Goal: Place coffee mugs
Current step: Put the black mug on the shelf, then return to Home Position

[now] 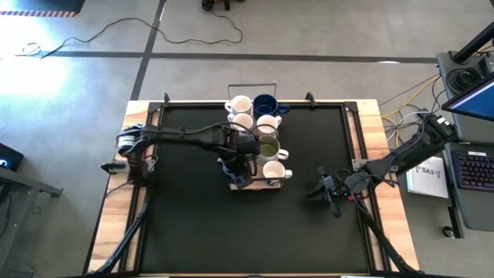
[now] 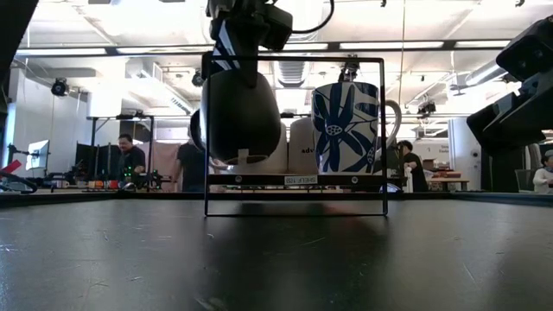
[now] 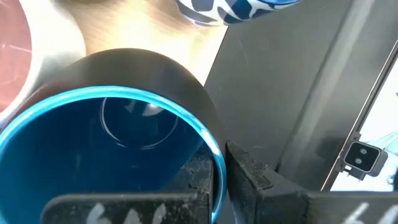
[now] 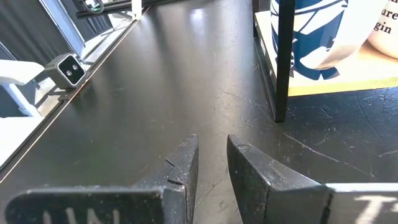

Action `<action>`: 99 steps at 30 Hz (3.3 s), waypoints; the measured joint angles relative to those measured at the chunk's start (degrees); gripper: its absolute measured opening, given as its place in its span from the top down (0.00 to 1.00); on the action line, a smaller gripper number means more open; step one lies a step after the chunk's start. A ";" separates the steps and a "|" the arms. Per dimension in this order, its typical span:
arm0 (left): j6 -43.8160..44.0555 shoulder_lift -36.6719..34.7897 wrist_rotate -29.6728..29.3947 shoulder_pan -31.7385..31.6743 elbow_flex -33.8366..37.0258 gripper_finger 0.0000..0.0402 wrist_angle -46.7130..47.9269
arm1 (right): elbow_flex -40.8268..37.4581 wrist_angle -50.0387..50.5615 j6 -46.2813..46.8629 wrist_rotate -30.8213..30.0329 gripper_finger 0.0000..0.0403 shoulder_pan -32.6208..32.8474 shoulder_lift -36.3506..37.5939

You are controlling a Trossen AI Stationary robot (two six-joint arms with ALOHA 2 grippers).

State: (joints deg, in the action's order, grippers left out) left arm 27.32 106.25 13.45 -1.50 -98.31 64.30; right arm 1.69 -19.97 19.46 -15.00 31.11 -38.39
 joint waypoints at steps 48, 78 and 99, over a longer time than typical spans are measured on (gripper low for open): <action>3.41 1.41 1.03 2.14 -0.21 0.81 -4.75 | 0.00 0.00 0.00 0.00 0.81 0.00 0.00; 2.51 0.65 -6.00 2.60 -8.41 0.79 4.36 | 0.00 -0.02 0.00 -0.01 0.81 -0.02 0.00; 4.96 -32.49 -24.88 9.48 28.93 0.79 -12.65 | 0.00 0.00 0.00 -0.02 0.81 0.00 0.00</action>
State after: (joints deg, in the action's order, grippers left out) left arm 32.28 73.76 -11.42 7.99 -69.38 51.65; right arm 1.69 -19.97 19.46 -15.03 31.11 -38.39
